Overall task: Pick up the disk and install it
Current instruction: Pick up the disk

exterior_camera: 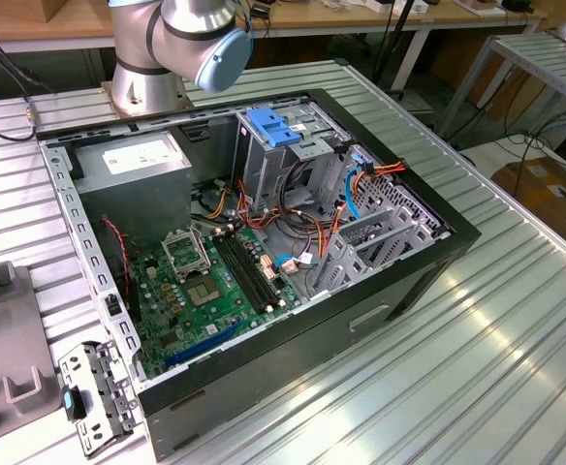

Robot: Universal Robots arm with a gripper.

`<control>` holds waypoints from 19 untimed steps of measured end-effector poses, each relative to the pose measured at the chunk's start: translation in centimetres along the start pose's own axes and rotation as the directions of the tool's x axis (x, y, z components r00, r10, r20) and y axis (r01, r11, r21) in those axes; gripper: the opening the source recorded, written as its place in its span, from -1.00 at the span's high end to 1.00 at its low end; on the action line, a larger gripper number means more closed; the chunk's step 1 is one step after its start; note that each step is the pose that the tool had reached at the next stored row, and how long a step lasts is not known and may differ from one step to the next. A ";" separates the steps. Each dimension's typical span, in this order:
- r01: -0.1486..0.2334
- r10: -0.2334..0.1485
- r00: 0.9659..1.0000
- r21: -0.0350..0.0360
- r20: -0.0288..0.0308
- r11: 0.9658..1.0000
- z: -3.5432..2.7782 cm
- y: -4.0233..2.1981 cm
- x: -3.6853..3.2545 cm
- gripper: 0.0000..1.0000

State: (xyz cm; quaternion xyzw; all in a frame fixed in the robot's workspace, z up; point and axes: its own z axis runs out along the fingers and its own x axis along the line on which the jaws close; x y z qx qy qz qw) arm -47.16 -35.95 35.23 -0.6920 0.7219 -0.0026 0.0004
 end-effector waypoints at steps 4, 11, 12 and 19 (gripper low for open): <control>0.000 0.000 1.000 0.000 0.001 1.000 -0.11 0.00 0.00 0.26; 0.000 0.000 1.000 0.000 0.003 1.000 -0.22 0.00 0.00 0.26; 0.000 0.000 1.000 0.000 0.003 1.000 -0.24 0.00 0.00 0.26; 0.000 0.000 1.000 0.000 0.004 1.000 -0.35 0.00 0.01 0.26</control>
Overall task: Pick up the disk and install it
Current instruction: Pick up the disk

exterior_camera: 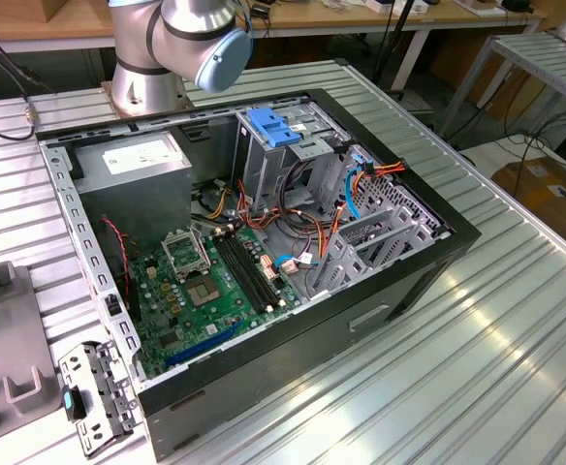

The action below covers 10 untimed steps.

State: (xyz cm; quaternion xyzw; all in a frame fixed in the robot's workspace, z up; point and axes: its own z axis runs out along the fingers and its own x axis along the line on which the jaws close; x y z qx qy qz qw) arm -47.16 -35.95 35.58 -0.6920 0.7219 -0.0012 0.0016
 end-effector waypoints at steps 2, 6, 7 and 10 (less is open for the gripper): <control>0.000 0.000 1.000 0.000 0.000 1.000 -0.08 0.00 0.00 0.26; 0.000 0.000 1.000 0.000 0.000 1.000 -0.26 0.00 0.00 0.26; 0.000 0.000 1.000 0.000 0.000 1.000 -0.31 0.00 0.00 0.26; 0.000 0.000 1.000 0.000 0.000 1.000 -0.42 0.00 0.00 0.26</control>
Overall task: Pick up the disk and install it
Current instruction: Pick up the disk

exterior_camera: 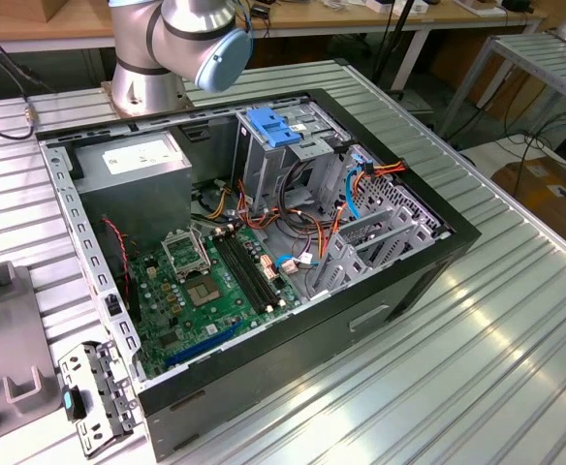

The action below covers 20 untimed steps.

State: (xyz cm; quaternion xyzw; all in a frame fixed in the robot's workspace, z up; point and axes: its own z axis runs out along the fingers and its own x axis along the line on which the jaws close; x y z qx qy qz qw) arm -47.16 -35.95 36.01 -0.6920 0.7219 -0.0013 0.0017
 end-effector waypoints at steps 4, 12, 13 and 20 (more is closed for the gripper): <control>0.000 0.000 1.000 0.000 0.000 1.000 -0.70 0.00 0.00 0.26; 0.000 0.000 1.000 0.000 0.000 1.000 -0.96 -0.01 0.00 0.26; 0.000 0.000 1.000 0.000 0.000 1.000 -1.09 -0.01 0.00 0.26; 0.000 0.000 1.000 0.000 0.000 1.000 -1.61 -0.01 0.00 0.26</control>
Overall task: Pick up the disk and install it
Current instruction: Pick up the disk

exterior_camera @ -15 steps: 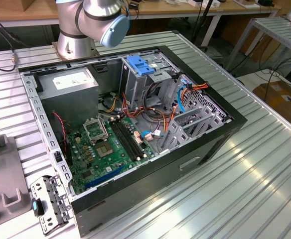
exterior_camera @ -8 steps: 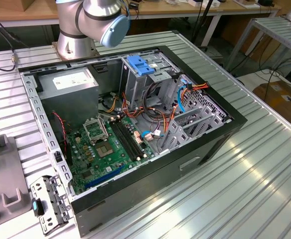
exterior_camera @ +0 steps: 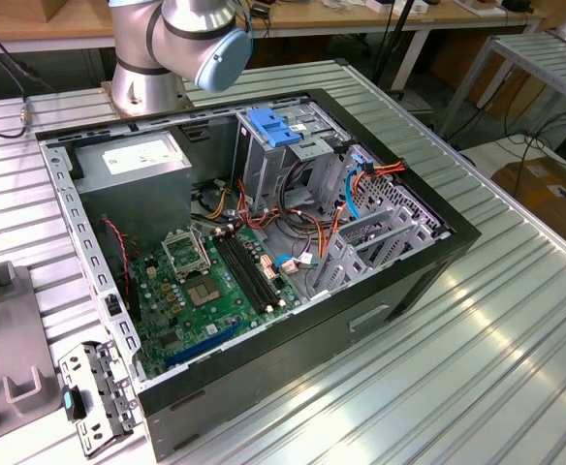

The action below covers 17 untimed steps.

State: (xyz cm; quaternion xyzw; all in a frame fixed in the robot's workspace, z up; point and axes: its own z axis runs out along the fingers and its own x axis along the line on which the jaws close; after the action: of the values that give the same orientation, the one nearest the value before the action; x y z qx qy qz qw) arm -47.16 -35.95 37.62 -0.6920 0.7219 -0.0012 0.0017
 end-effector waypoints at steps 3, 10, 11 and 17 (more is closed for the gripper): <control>0.000 0.000 1.000 0.000 0.000 1.000 -0.11 0.00 0.00 0.26; 0.000 0.000 1.000 0.000 0.000 1.000 -0.39 0.00 0.00 0.26; 0.000 0.000 1.000 0.000 0.000 1.000 -0.43 0.00 0.00 0.26; 0.000 0.000 1.000 0.000 0.000 1.000 -0.57 0.00 0.00 0.26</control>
State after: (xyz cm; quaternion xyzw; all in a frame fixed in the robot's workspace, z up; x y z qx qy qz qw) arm -47.16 -35.95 38.19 -0.6920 0.7219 -0.0012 0.0016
